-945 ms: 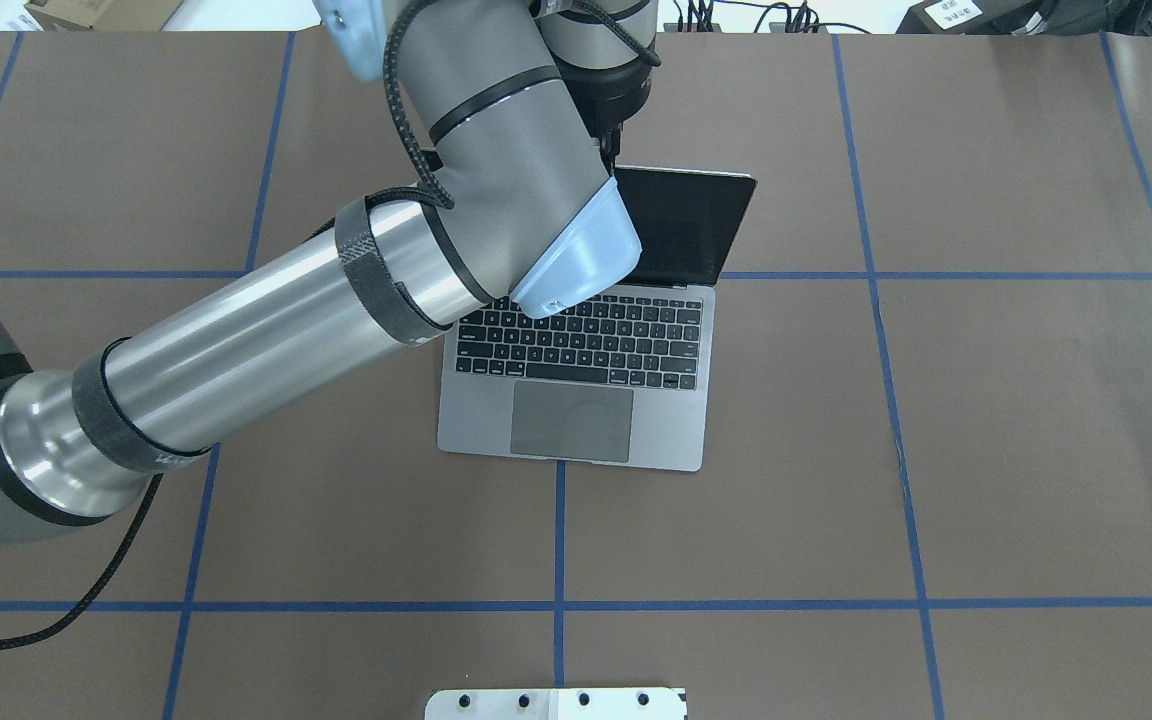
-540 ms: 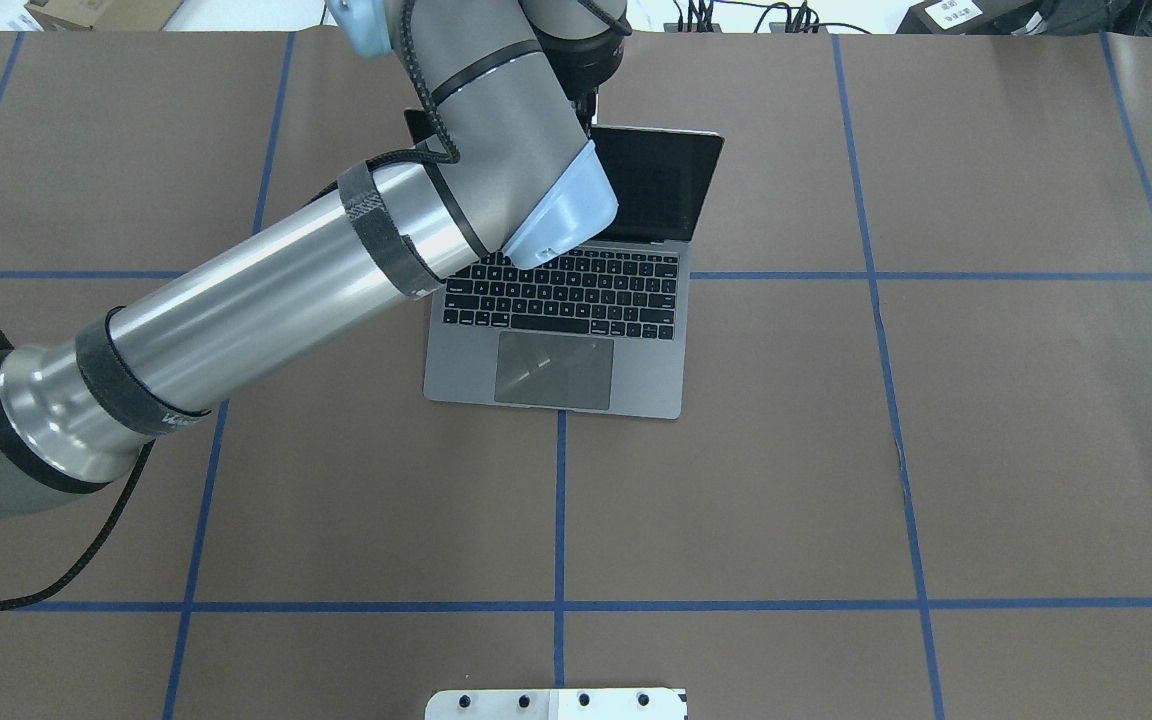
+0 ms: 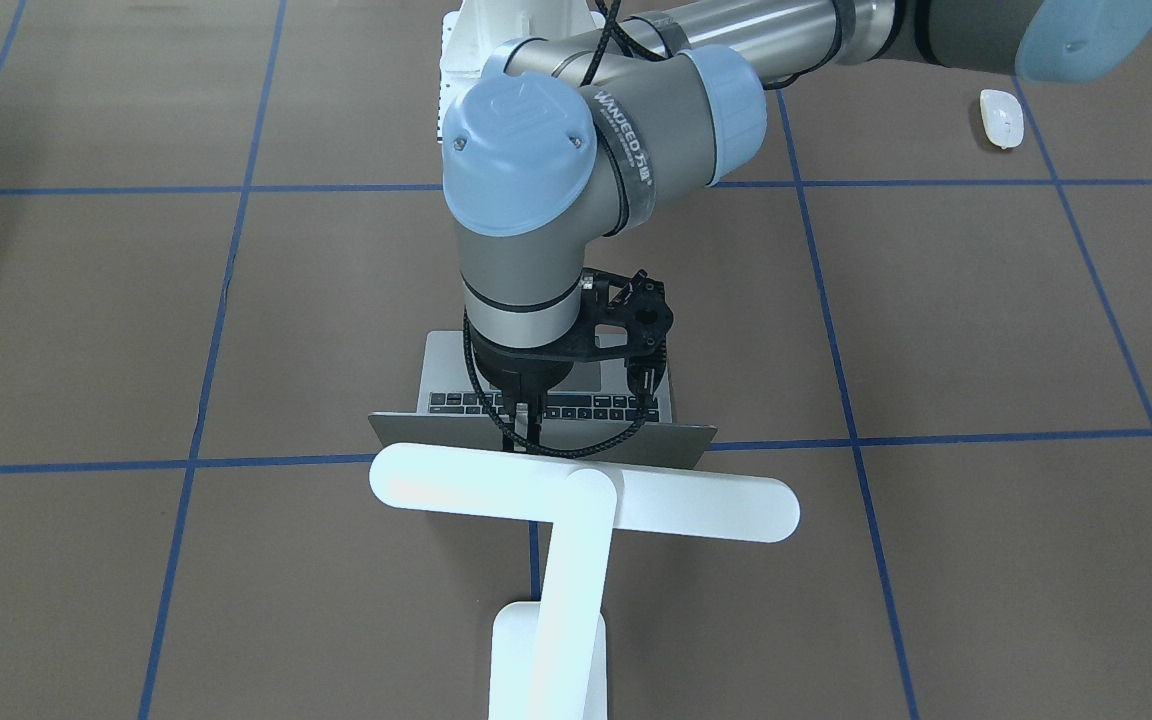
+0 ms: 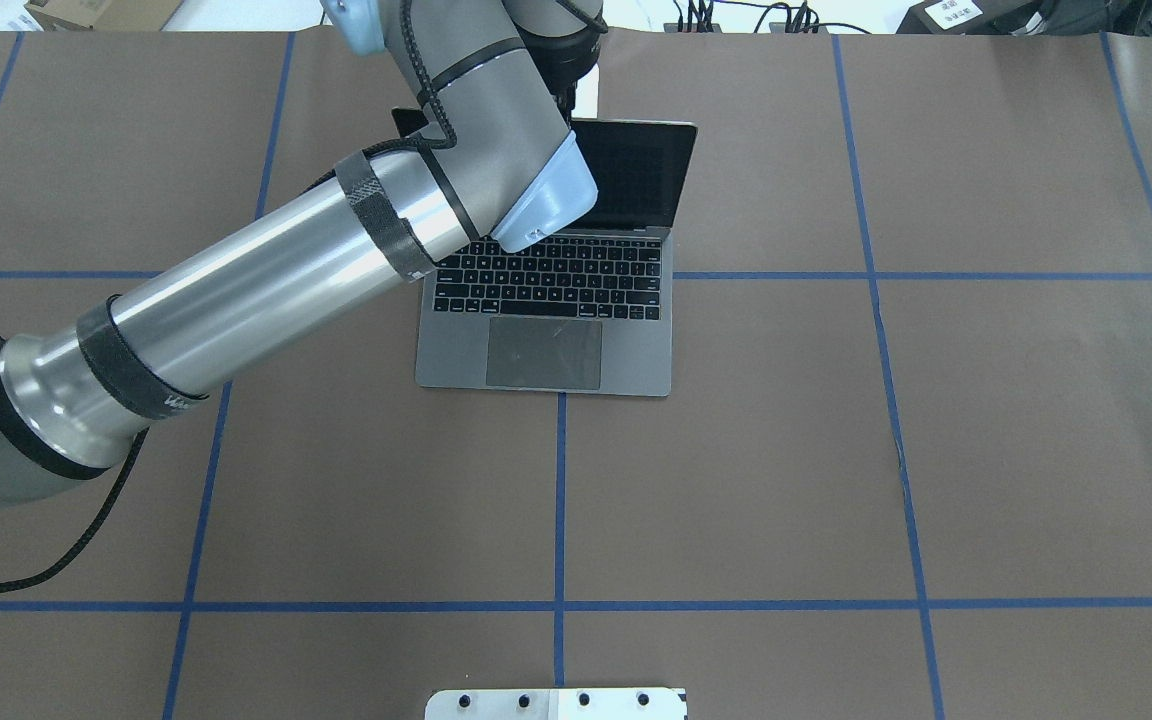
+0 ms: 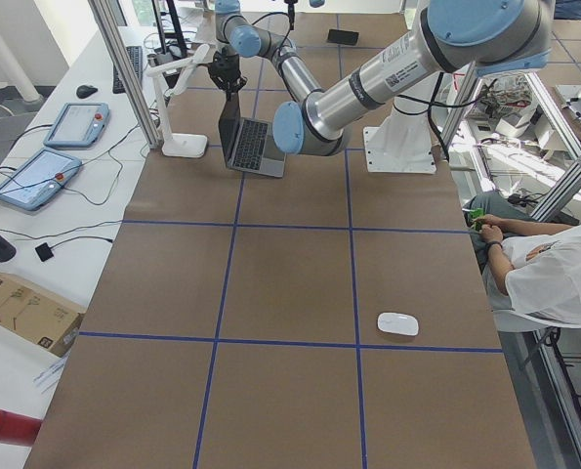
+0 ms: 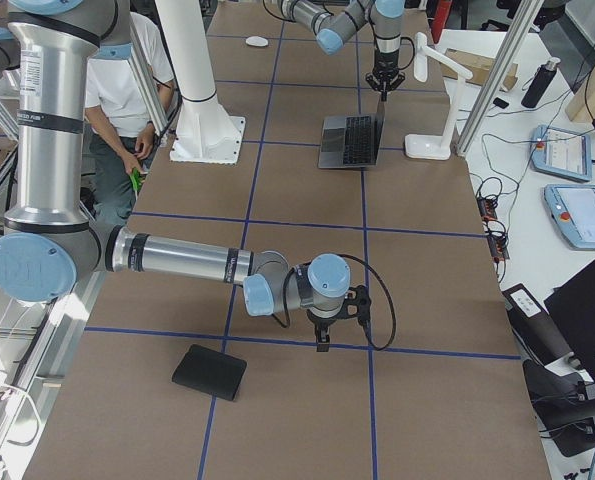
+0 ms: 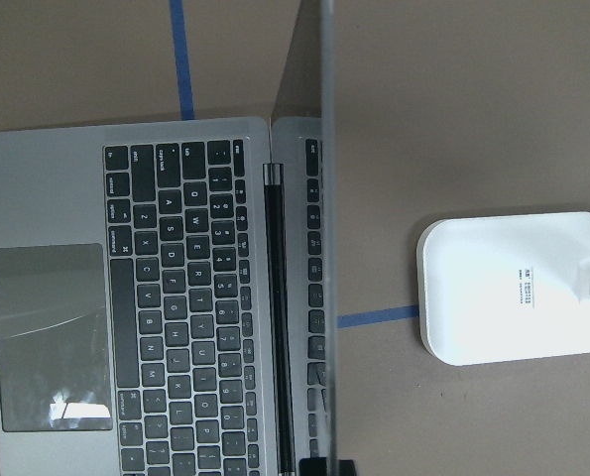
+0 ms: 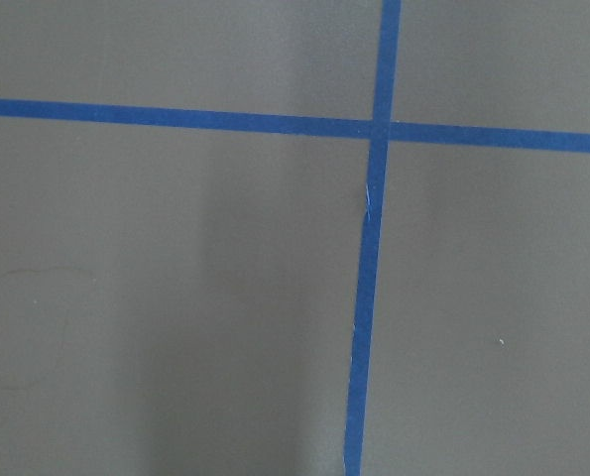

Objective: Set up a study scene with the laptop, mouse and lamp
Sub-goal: 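Lower the laptop onto the table in front of the white lamp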

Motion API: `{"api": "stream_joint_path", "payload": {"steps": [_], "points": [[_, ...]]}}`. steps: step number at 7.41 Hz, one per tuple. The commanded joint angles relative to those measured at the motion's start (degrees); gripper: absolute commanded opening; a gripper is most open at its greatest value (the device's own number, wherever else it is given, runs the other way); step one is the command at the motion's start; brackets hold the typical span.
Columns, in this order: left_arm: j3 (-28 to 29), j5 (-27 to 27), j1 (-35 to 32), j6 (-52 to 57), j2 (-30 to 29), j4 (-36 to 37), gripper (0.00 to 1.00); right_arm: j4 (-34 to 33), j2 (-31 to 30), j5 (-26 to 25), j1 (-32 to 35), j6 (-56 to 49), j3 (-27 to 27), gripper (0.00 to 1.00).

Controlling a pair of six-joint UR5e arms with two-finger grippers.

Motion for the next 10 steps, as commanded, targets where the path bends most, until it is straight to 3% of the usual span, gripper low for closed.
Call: {"api": "stream_joint_path", "payload": {"steps": [1, 6, 7, 8, 9, 10], "points": [[0.35, 0.00, -0.03, -1.36, 0.30, -0.23, 0.00, 0.02, 0.03, 0.00, 0.07, -0.02, -0.34, 0.99], [0.96, 0.09, -0.64, -3.65, 0.48, -1.20, 0.00, 0.02, 0.03, 0.00, 0.07, -0.10, -0.52, 0.99], [0.96, 0.09, -0.64, -3.48, 0.57, -1.37, 0.20, 0.02, 0.03, 0.00, 0.07, -0.10, -0.52, 0.99], [0.88, 0.09, -0.64, -3.04, 1.09, -1.38, 0.33, 0.02, 0.03, 0.00, 0.07, -0.10, -0.52, 0.99], [-0.17, 0.00, -0.73, -1.65, 2.23, -1.11, 0.65, 0.02, 0.12, 0.00, 0.07, -0.10, -0.52, 0.99], [-2.44, -0.43, -1.34, -1.02, 3.80, -0.68, 0.76, 0.02, 0.12, 0.00, 0.07, 0.07, -0.17, 0.99]]}}
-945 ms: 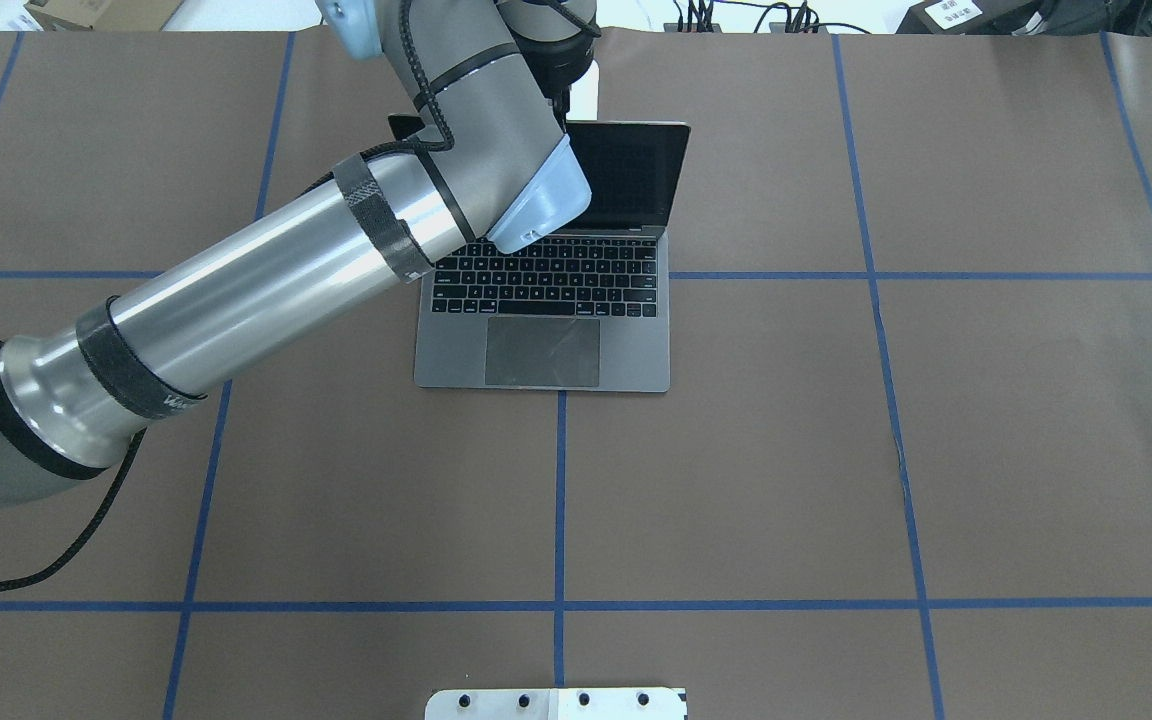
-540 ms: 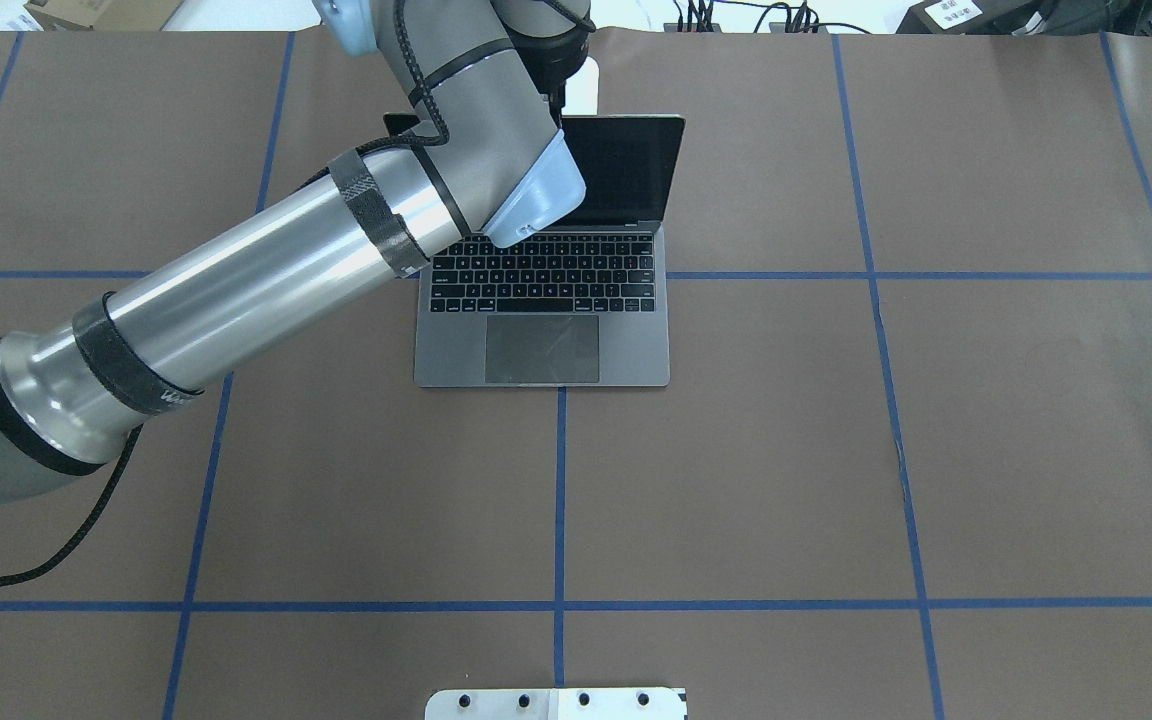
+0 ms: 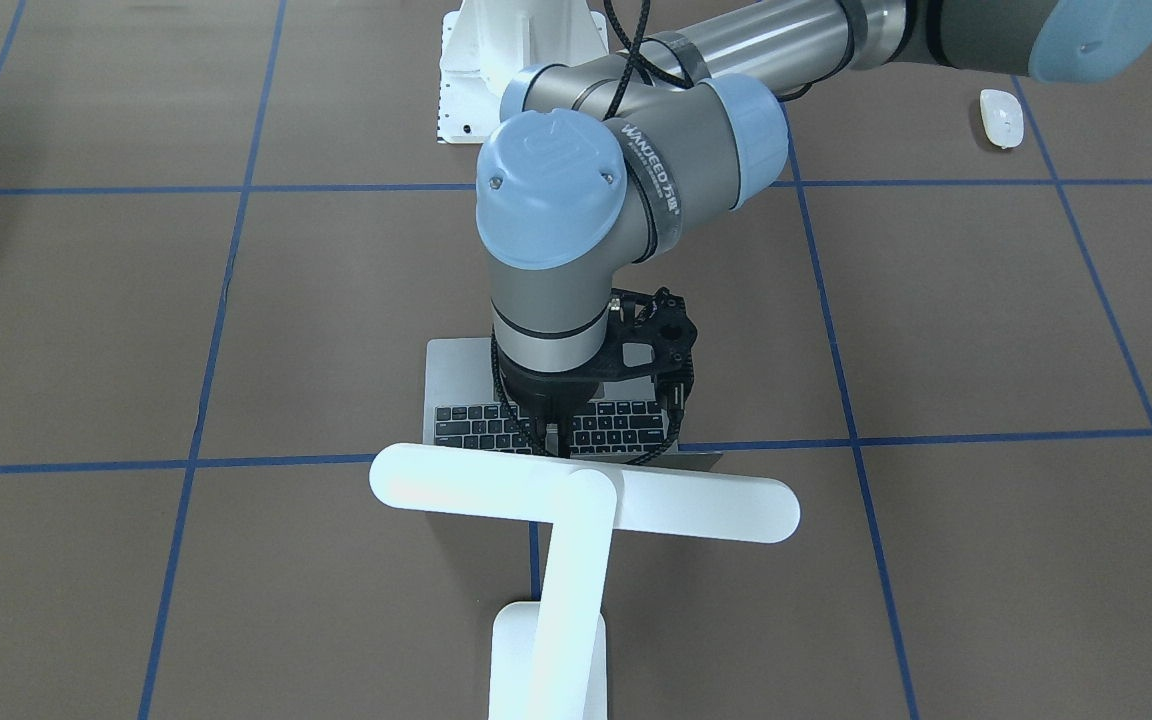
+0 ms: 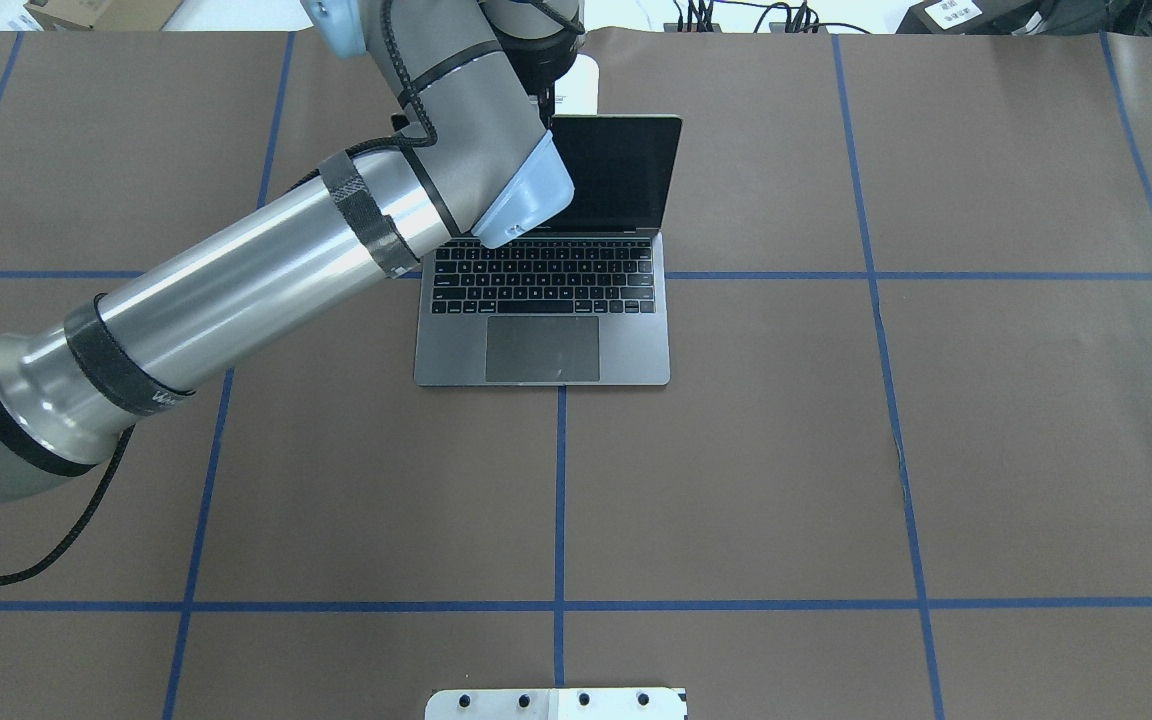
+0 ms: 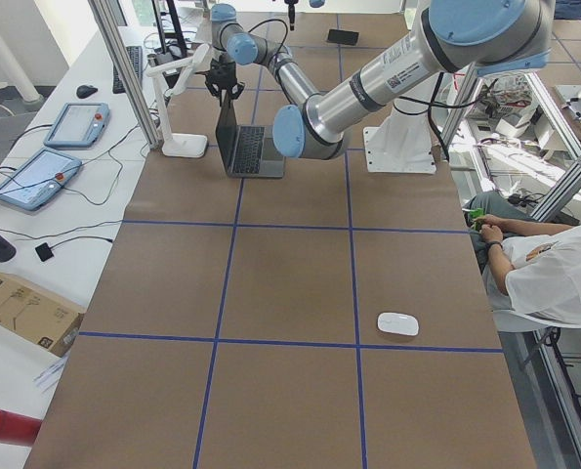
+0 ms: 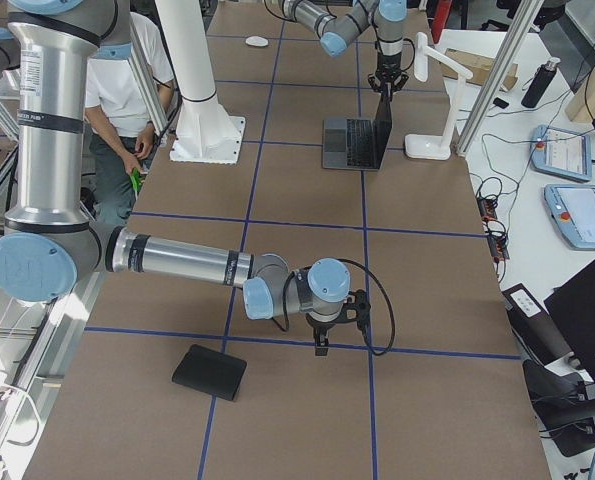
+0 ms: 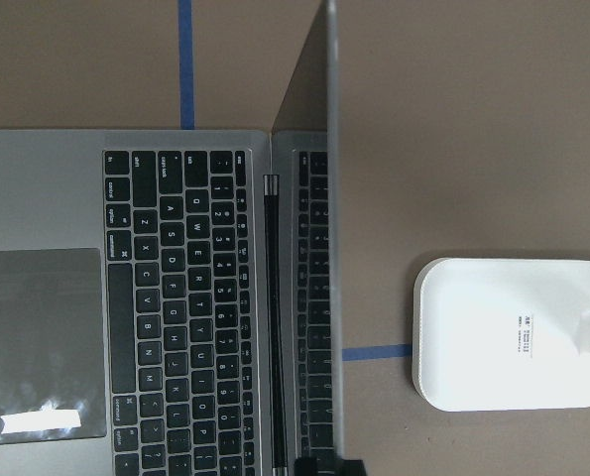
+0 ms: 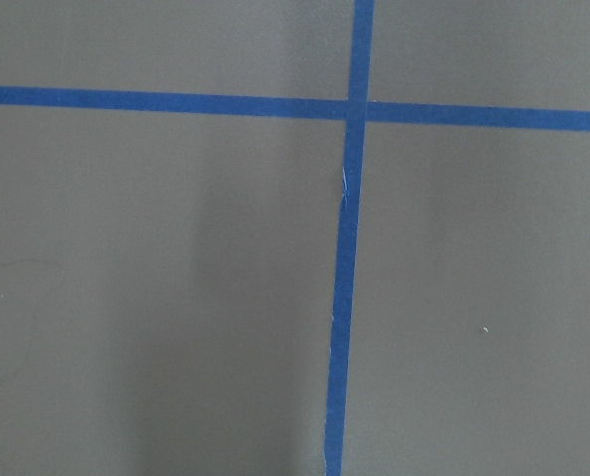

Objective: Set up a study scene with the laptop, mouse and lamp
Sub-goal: 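Release the laptop and withdraw the left gripper away from it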

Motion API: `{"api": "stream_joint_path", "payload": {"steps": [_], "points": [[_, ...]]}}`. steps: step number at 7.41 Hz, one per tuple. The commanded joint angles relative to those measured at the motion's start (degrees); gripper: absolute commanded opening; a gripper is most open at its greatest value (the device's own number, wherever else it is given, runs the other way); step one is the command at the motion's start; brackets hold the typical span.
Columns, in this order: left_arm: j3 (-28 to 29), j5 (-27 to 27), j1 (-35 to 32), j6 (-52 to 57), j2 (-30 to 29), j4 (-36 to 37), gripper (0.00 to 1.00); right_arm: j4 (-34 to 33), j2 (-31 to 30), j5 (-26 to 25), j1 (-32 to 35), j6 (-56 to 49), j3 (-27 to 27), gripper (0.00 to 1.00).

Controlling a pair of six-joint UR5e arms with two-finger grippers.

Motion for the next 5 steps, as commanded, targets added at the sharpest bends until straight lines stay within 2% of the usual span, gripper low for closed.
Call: {"api": "stream_joint_path", "payload": {"steps": [1, 2, 3, 4, 5], "points": [[-9.31, -0.46, -0.93, 1.91, 6.25, 0.87, 1.00, 0.00, 0.12, 0.00, -0.08, 0.23, 0.73, 0.99], [-17.47, -0.55, -1.29, 4.27, 11.17, 2.96, 1.00, 0.00, 0.12, 0.00, -0.09, 0.23, 0.73, 0.99], [-23.30, -0.72, -2.94, 5.25, 14.00, 4.72, 1.00, 0.00, 0.12, 0.00, -0.09, 0.32, 0.82, 0.99], [-27.36, -4.21, -4.35, 7.79, 17.16, 5.78, 1.00, 0.00, 0.12, 0.00, -0.09, 0.32, 0.82, 0.99], [-33.93, -5.55, -4.89, 12.25, 22.59, 7.36, 1.00, 0.00, 0.12, 0.00, 0.00, 0.32, 0.91, 0.99]]}}
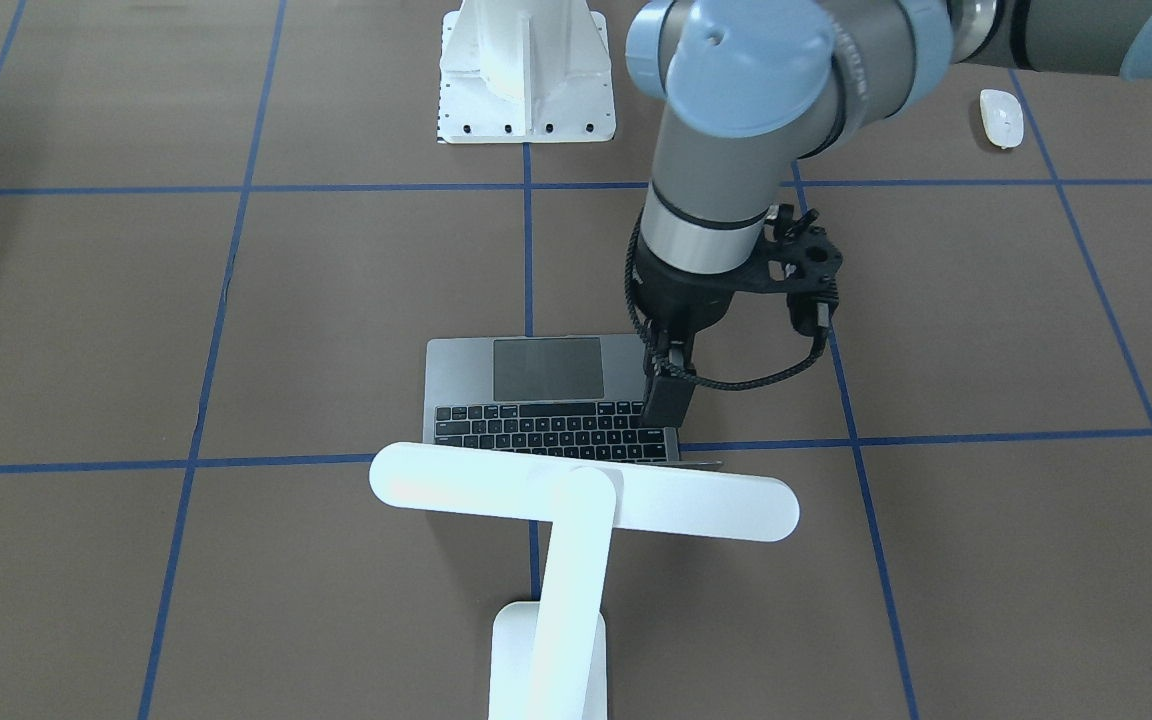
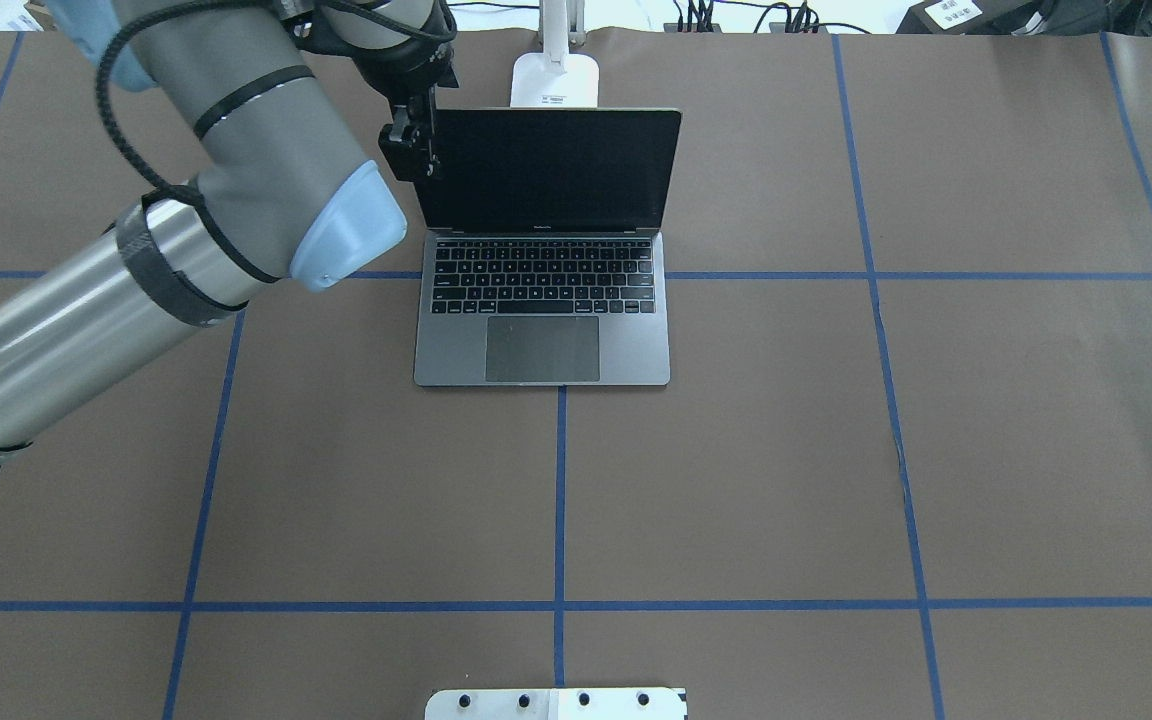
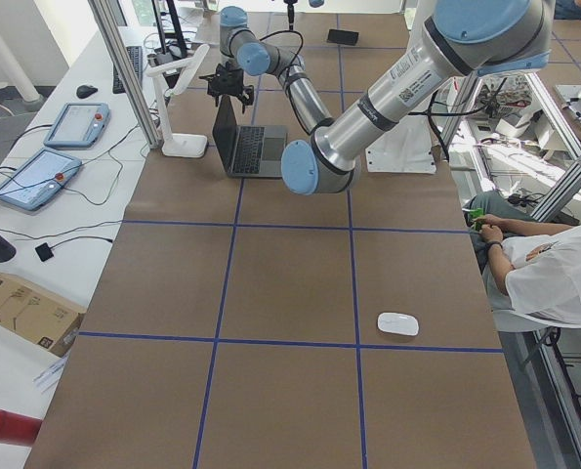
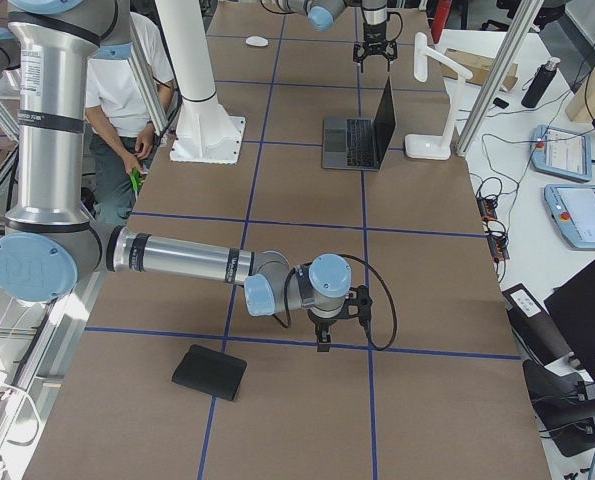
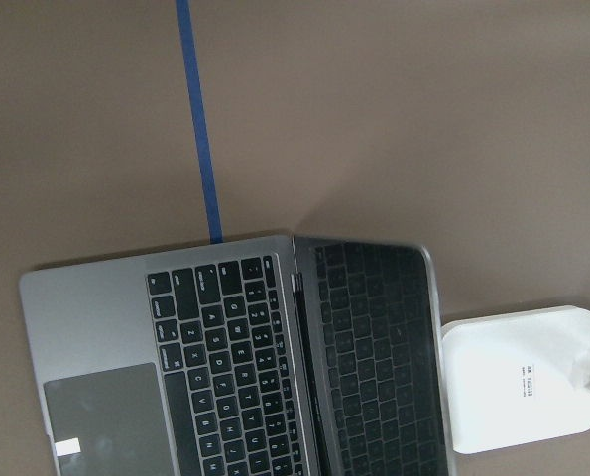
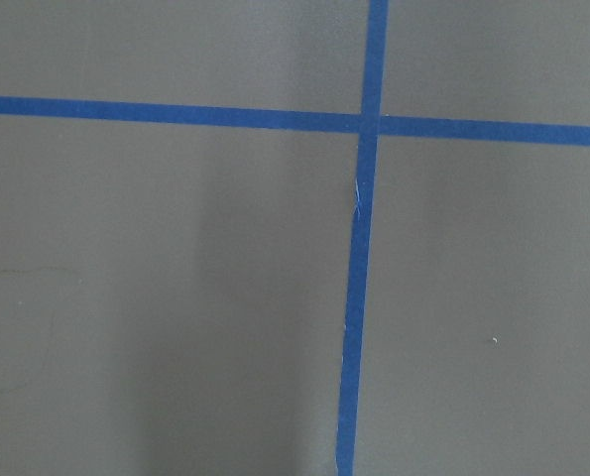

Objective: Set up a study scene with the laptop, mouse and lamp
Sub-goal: 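Release the laptop and withdraw the left gripper away from it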

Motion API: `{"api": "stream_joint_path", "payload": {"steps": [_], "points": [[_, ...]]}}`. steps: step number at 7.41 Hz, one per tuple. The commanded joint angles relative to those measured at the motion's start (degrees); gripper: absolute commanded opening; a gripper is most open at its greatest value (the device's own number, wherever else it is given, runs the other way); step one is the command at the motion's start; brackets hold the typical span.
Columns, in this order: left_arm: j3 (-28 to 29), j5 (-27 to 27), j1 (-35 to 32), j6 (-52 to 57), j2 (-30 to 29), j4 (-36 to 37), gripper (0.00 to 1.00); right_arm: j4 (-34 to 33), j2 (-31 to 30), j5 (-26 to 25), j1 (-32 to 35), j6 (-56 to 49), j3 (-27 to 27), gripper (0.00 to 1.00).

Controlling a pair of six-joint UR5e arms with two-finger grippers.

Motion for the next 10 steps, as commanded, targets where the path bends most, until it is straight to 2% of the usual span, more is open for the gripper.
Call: {"api": "stream_joint_path", "payload": {"steps": [1, 2, 3, 5, 7, 9, 10], "points": [[-15.46, -2.36, -1.32, 12.56, 12.73, 2.98, 1.00, 0.00, 0.00, 0.00, 0.07, 0.01, 0.26, 0.99], [-24.41, -2.53, -1.24, 23.78, 22.02, 2.99, 1.00, 0.00, 0.00, 0.00, -0.01, 0.01, 0.53, 0.99], [-29.81, -2.44, -1.24, 35.03, 29.25, 2.55, 1.00, 0.00, 0.00, 0.09, 0.07, 0.10, 0.88, 0.99], [-34.24, -2.71, -1.32, 50.62, 37.36, 2.55, 1.00, 0.09, -0.78, 0.00, 0.07, -0.25, 2.19, 0.99], [-39.07, -2.71, -1.50, 68.63, 47.90, 2.29, 1.00, 0.18, -1.75, -0.09, 0.16, -1.04, 2.55, 0.99], [-41.45, -2.97, -2.63, 83.68, 53.73, 1.76, 1.00, 0.18, -5.51, -0.09, 0.25, -8.81, 2.81, 0.99], [-40.33, -6.10, -3.42, 84.27, 53.93, 1.76, 1.00, 0.00, -6.49, -0.17, 0.77, -14.60, 2.55, 0.99]]}}
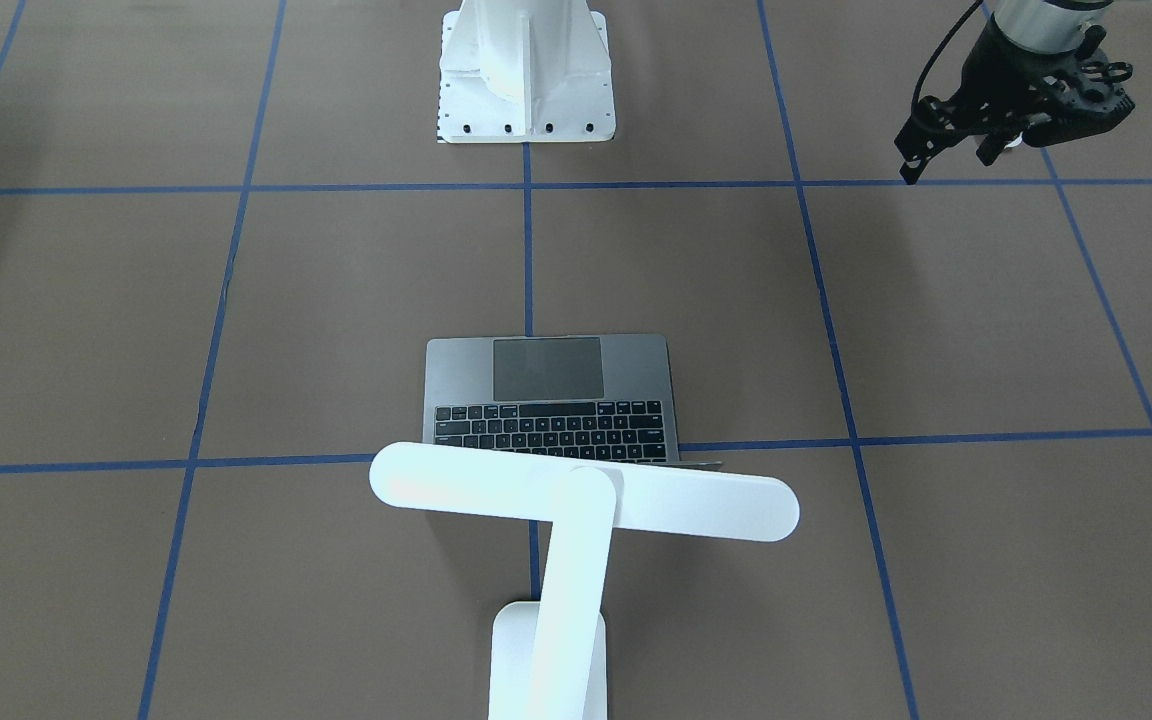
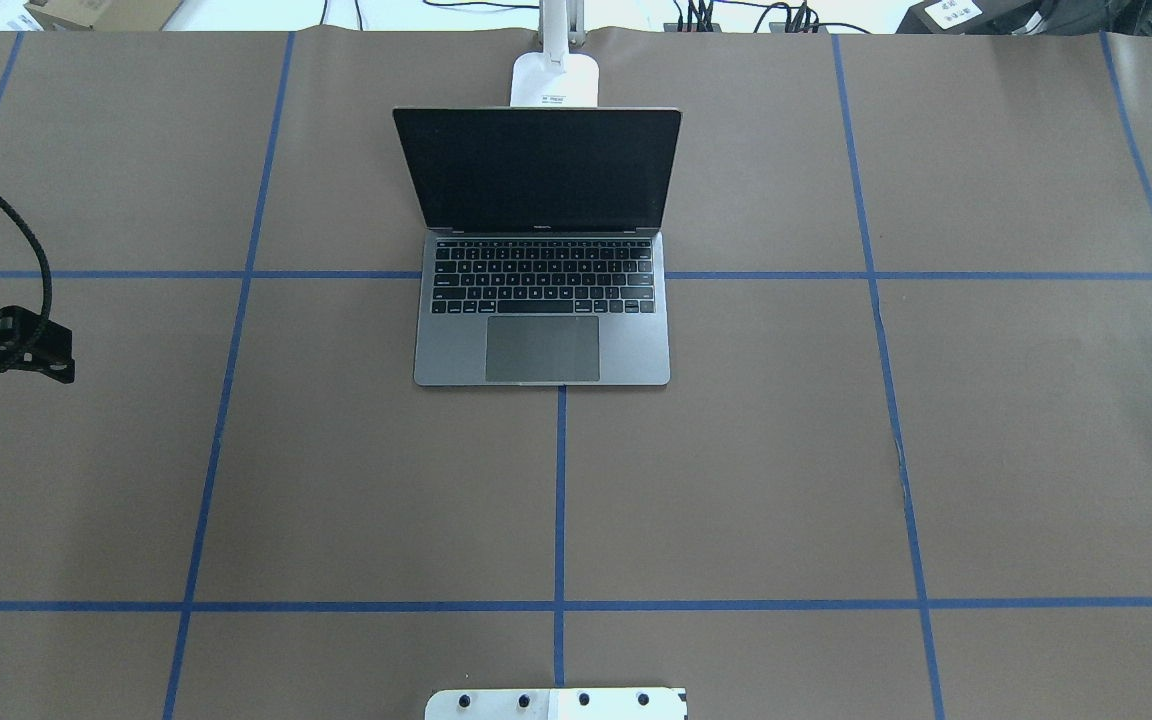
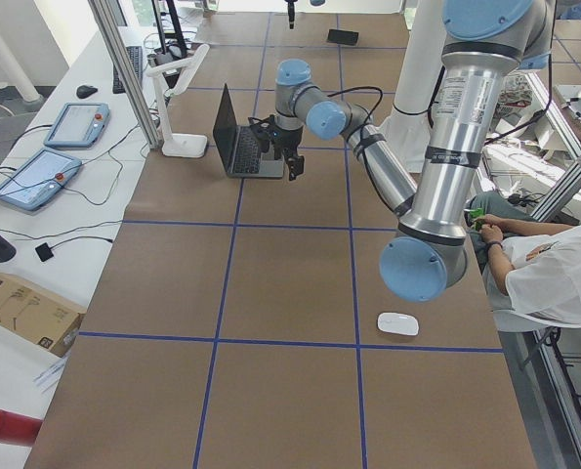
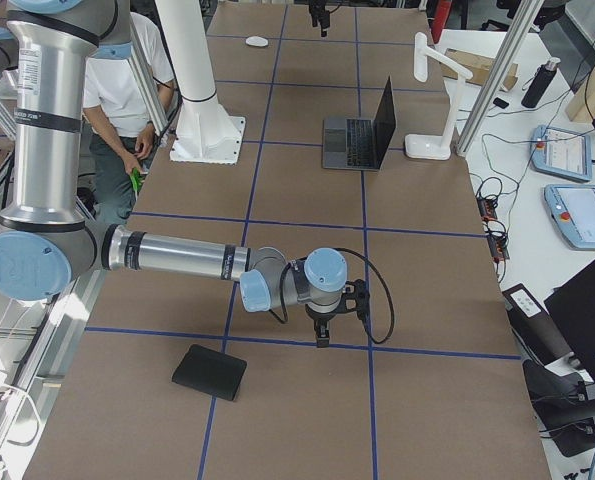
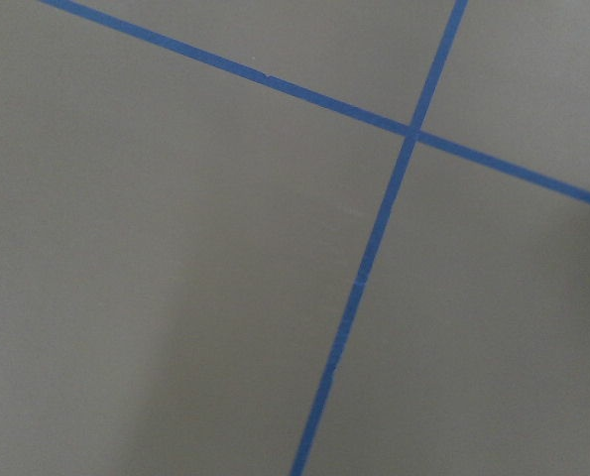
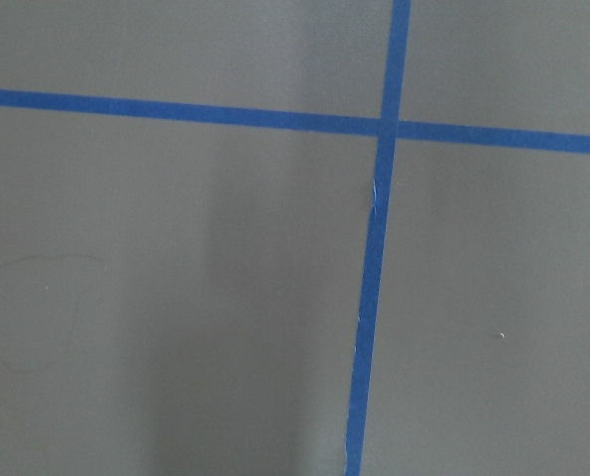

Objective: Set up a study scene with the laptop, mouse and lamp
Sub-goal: 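Release the laptop and withdraw the left gripper away from it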

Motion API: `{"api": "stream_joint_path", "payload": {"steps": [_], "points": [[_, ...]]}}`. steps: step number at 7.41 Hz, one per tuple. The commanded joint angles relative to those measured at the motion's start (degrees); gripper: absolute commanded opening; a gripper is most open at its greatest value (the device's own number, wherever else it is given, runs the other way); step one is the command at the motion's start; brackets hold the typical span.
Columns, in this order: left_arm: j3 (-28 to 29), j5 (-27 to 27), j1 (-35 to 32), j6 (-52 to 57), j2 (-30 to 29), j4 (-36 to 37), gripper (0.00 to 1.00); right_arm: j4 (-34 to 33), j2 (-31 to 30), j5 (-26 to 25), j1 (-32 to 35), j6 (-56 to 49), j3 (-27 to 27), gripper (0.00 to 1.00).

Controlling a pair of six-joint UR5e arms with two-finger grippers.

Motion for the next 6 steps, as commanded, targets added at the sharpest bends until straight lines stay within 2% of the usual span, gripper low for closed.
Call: {"api": "stream_joint_path", "payload": {"steps": [1, 3, 5, 6], "points": [[0.13, -3.87, -2.64, 6.58, 2.35, -0.25, 1.00, -0.83, -1.97, 0.38, 0.86, -12.57, -1.10, 0.99], [2.75, -6.42, -7.21, 23.23, 3.06, -0.69, 1.00, -0.93, -2.50, 0.21, 1.13, -15.07, -1.46, 0.99], [6.17, -8.80, -15.19, 40.80, 6.91, -0.87, 1.00, -0.67, -2.68, 0.47, 1.48, -15.70, -2.17, 0.99], [10.20, -10.81, -20.10, 49.23, 7.97, -1.91, 1.00, -0.40, -2.77, 0.47, 1.48, -14.75, -1.82, 0.99]]}}
